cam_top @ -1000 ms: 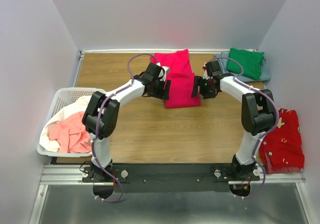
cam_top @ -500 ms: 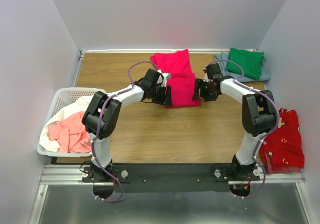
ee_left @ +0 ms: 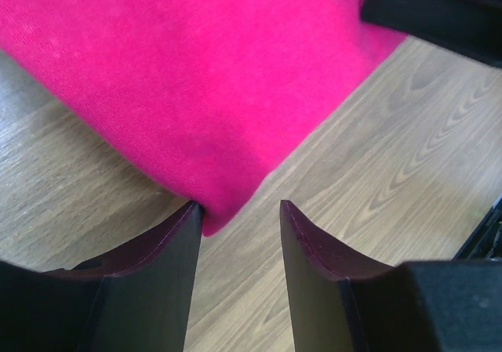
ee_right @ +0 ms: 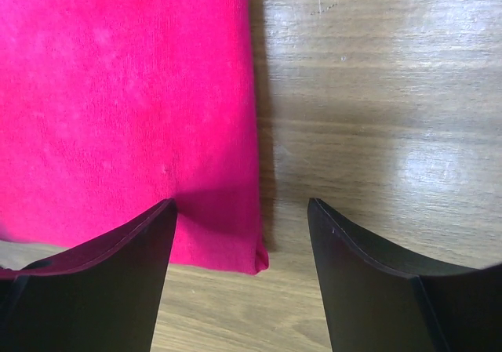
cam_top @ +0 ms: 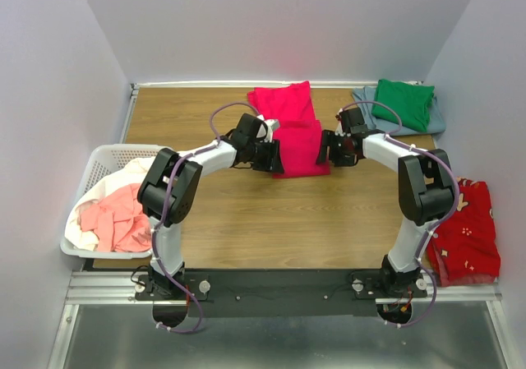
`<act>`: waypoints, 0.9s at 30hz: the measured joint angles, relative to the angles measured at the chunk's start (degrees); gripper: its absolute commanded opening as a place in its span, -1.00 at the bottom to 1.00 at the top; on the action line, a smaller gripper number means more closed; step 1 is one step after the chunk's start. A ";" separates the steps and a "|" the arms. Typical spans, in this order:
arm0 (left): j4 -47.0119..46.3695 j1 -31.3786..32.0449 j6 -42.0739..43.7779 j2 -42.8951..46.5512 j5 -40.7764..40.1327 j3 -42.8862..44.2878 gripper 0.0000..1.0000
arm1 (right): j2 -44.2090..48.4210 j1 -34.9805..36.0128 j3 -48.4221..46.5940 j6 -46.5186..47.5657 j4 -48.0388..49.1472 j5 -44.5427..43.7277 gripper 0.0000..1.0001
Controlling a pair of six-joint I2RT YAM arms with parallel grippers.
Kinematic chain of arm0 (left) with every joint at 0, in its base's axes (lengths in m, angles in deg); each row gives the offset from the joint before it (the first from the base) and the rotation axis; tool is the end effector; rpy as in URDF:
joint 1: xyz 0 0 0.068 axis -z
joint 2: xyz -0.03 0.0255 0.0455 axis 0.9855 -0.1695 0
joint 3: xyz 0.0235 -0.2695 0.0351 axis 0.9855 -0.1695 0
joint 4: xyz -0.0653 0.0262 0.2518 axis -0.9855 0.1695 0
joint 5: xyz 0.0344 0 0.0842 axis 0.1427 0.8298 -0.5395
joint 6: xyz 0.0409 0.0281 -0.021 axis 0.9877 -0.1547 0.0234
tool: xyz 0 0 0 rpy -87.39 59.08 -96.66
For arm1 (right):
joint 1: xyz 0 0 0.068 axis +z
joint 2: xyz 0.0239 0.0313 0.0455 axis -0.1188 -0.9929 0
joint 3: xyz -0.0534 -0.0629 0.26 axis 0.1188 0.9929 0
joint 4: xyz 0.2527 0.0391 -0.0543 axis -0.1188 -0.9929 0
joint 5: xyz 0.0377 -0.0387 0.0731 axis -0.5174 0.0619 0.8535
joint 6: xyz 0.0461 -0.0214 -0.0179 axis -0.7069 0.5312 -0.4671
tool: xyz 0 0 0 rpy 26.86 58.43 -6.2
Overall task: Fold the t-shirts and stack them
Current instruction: Fold the tshirt
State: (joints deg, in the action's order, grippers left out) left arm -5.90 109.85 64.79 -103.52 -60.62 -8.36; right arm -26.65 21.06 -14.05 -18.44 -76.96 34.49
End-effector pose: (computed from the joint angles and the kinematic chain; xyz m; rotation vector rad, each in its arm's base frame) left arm 0.3511 -0.2186 0.1730 0.3720 2.5134 -0.9865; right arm 0.3691 0.0989 0.1669 0.0511 2.6213 0.3919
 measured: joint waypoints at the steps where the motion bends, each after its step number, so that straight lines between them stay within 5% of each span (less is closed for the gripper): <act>1: 0.07 0.00 0.00 -0.31 -0.02 -0.02 0.05 | 0.00 -0.02 0.04 -0.09 0.17 0.02 0.52; 27: -0.13 -1.05 -1.62 -2.29 -1.33 -0.52 -0.03 | 2.10 -0.39 4.90 -1.46 5.51 4.04 0.27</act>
State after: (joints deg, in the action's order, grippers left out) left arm -6.03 108.80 63.17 -105.82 -61.95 -8.89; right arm -24.55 20.67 -9.16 -19.91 -71.45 38.53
